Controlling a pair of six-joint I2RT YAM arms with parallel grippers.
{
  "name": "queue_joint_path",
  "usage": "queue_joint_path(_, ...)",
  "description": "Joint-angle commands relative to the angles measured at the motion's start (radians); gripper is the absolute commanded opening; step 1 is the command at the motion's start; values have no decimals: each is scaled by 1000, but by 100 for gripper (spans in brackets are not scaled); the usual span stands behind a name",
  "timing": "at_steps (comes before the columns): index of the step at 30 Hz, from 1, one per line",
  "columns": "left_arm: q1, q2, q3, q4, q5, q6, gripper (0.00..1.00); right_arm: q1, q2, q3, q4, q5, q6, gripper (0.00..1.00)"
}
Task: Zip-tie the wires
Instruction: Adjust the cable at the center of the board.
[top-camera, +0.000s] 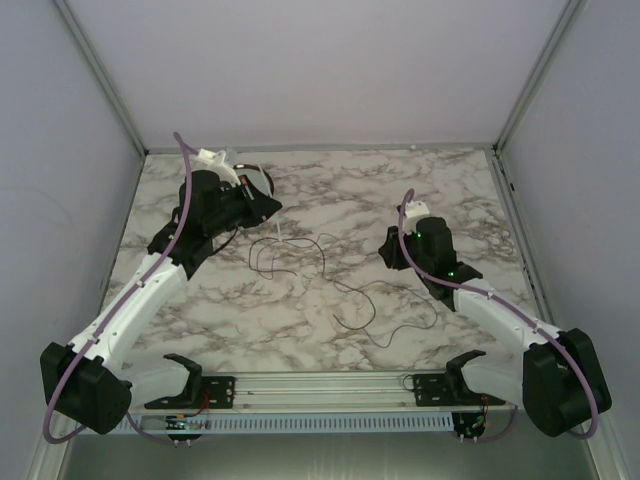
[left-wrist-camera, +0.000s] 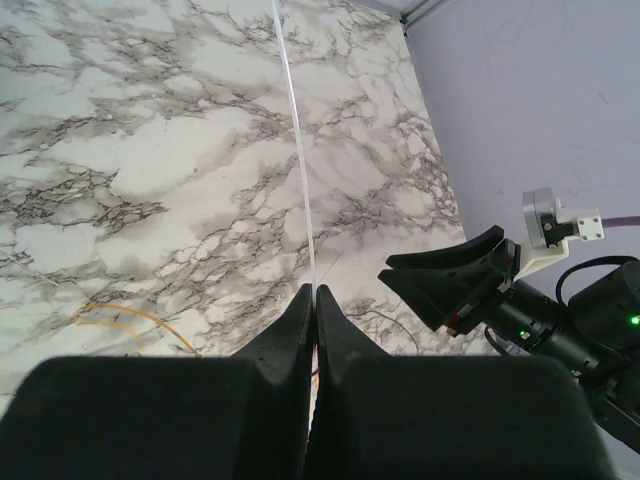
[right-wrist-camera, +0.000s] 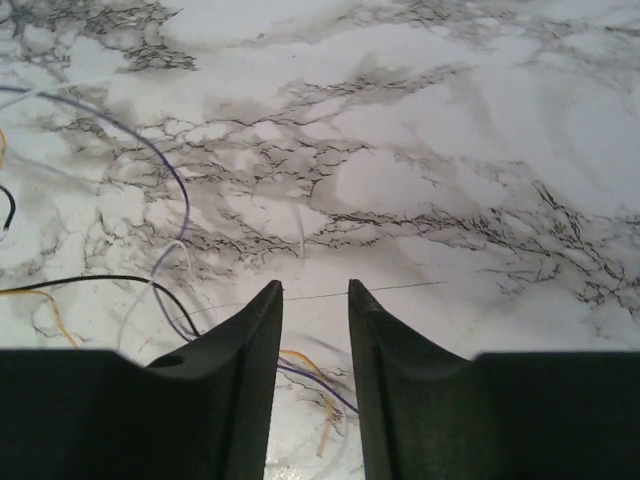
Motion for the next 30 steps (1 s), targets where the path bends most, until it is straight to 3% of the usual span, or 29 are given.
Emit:
queue_joint_path(1,7,-3,40,5,5,10,0,-9,-15,44,40,-77,-30,39)
queue_joint_path(7,8,-5,36,10,12,6,0,-10,-55,83,97,-220,-22,47)
queue_joint_path(10,7,-8,28,24,23,-1,0,11,-43,66,295,-344,122,47)
queue_joint_path(15,8,-10,11,44,33,-15,0,134,74,97,578,-356,274,47)
queue_joint_path(23,7,-17,4,51,45,-21,0,271,301,254,720,-336,349,47)
queue_joint_path(30,8,-26,-3,50,40,-22,0,332,374,316,744,-398,353,45)
